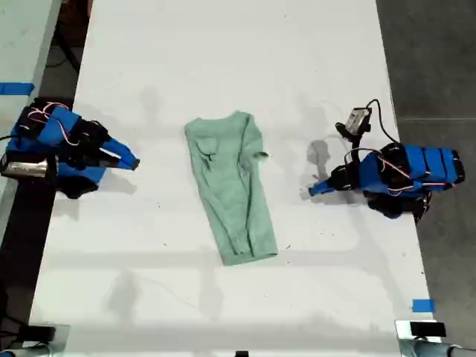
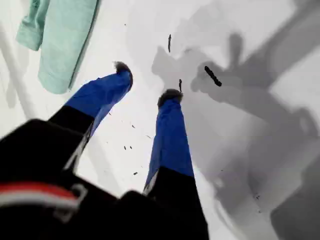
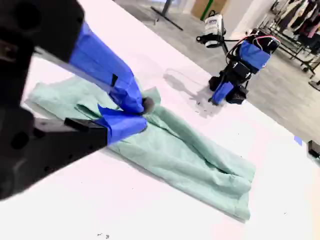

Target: Fold t shirt

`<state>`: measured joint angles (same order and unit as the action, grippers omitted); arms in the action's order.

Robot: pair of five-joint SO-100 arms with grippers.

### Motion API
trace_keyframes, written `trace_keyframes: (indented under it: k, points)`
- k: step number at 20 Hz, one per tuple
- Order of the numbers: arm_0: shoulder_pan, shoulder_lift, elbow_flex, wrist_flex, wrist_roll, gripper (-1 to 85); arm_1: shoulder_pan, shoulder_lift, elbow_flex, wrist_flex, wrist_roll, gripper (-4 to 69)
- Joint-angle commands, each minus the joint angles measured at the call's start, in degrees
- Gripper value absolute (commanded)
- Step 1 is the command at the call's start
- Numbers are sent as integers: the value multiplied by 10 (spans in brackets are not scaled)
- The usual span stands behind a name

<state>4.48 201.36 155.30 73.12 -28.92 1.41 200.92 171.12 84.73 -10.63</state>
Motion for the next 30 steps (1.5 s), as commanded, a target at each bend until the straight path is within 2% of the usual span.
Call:
trace_keyframes:
  k: [1,3,7,9,11,13,15,17,18,19,20,21,23,24,25,30]
  points:
    - [4,13,291,-180,67,-2,-94,-2,54,-49,145,69]
    - [2,13,290,-180,67,-2,-99,-2,53,-50,154,76]
    - [4,12,287,-182,54,-2,-95,-2,46,-49,153,20]
    - [2,-6,265,-182,51,-2,-93,-2,21,-50,161,15]
    - [6,-140,208,-188,19,-3,-91,-9,-50,-1,181,15]
    - [19,-314,83,-173,3,-3,-76,-160,-161,12,185,14]
    - [33,-539,-128,-108,2,-3,-77,-461,-367,42,192,12]
    - [38,-770,-404,5,17,-1,-91,-742,-650,145,201,-2]
    - [41,-865,-528,43,42,73,-103,-834,-758,161,193,110]
    - [46,-952,-642,79,62,246,-116,-896,-833,160,197,160]
    - [52,-1027,-737,105,71,271,-129,-943,-890,159,200,186]
    - [60,-1096,-818,106,106,272,-145,-976,-928,158,211,208]
    - [75,-1220,-945,110,113,297,-172,-1035,-978,154,236,242]
    - [80,-1272,-994,114,112,307,-183,-1061,-991,146,232,360]
    - [89,-1309,-1025,106,113,306,-194,-1083,-997,144,241,369]
    - [148,-1370,-1029,17,55,290,-241,-1169,-1010,121,314,306]
